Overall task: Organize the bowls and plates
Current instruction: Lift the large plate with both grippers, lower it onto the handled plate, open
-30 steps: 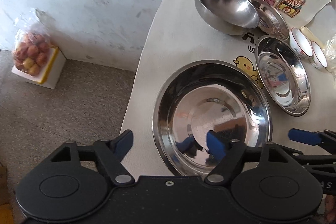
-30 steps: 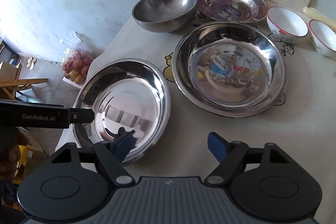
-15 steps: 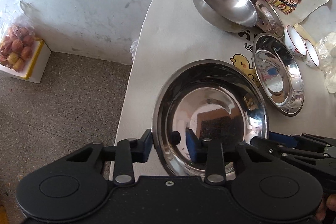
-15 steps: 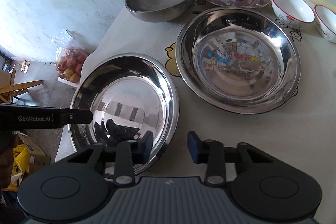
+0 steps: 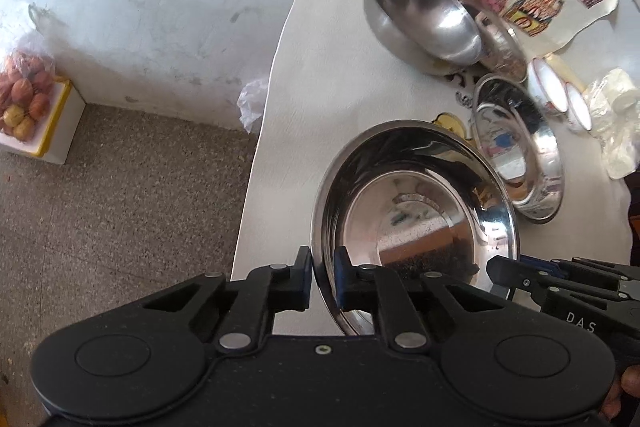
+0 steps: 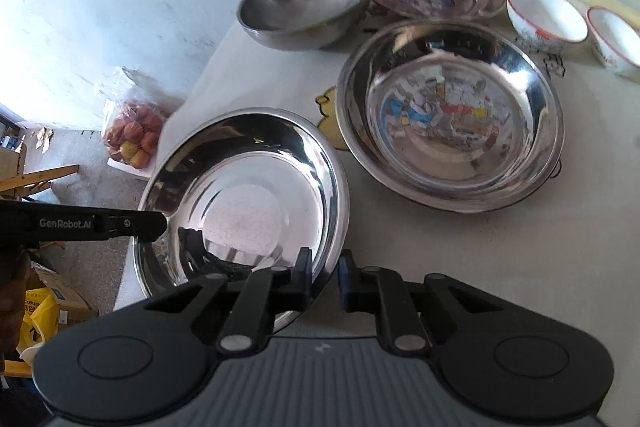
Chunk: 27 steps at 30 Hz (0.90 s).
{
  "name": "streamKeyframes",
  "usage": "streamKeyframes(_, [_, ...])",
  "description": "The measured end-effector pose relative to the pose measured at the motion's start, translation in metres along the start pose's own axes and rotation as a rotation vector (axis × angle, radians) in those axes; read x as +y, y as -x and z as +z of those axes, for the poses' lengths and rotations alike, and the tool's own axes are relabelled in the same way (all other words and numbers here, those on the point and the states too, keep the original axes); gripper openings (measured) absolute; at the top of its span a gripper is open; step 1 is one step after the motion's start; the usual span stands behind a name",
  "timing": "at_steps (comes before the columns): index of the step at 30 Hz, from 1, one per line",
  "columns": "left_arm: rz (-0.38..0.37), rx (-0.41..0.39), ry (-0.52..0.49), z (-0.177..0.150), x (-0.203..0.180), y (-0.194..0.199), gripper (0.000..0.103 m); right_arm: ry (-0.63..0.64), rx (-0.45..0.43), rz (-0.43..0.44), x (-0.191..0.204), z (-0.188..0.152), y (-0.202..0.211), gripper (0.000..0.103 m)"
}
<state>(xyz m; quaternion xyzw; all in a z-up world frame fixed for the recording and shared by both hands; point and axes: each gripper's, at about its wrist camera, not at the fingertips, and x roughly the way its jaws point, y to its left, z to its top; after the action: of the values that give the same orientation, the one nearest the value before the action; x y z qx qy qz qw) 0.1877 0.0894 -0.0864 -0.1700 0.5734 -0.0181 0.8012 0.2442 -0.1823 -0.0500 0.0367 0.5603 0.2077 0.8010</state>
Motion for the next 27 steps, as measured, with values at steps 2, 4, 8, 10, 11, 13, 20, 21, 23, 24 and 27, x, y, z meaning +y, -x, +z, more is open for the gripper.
streamKeyframes(2, [-0.006,-0.016,-0.006,0.003,-0.004,0.006,0.012,0.016,-0.018,0.001,0.001,0.001,0.008,0.015])
streamKeyframes(4, [-0.013,-0.029,-0.009,0.005,-0.008,0.013,0.012,0.029,-0.036,0.003,0.001,0.003,0.015,0.015])
streamKeyframes(8, [-0.026,-0.065,-0.027,0.013,-0.022,0.023,0.012,0.047,-0.078,0.003,-0.001,0.009,0.029,0.015])
streamKeyframes(10, [-0.032,-0.080,-0.034,0.017,-0.033,0.023,0.012,0.059,-0.113,0.004,-0.007,0.011,0.035,0.015])
streamKeyframes(11, [-0.036,-0.089,-0.038,0.020,-0.039,0.023,0.012,0.058,-0.123,0.001,-0.010,0.013,0.039,0.015])
streamKeyframes(13, [-0.042,-0.100,-0.040,0.025,-0.050,0.021,0.012,0.052,-0.139,-0.003,-0.020,0.015,0.044,0.015])
streamKeyframes(20, [-0.055,-0.128,-0.062,0.039,-0.096,0.004,0.012,0.030,-0.172,-0.034,-0.059,0.026,0.056,0.015])
streamKeyframes(21, [-0.055,-0.129,-0.062,0.040,-0.101,0.001,0.012,0.026,-0.176,-0.039,-0.065,0.027,0.057,0.015])
streamKeyframes(23, [-0.056,-0.133,-0.060,0.044,-0.112,-0.007,0.012,0.019,-0.177,-0.045,-0.075,0.030,0.057,0.015])
streamKeyframes(24, [-0.054,-0.135,-0.062,0.045,-0.118,-0.011,0.012,0.015,-0.175,-0.051,-0.081,0.032,0.056,0.015])
streamKeyframes(27, [-0.040,-0.136,-0.069,0.050,-0.135,-0.025,0.012,0.007,-0.166,-0.065,-0.094,0.033,0.053,0.016])
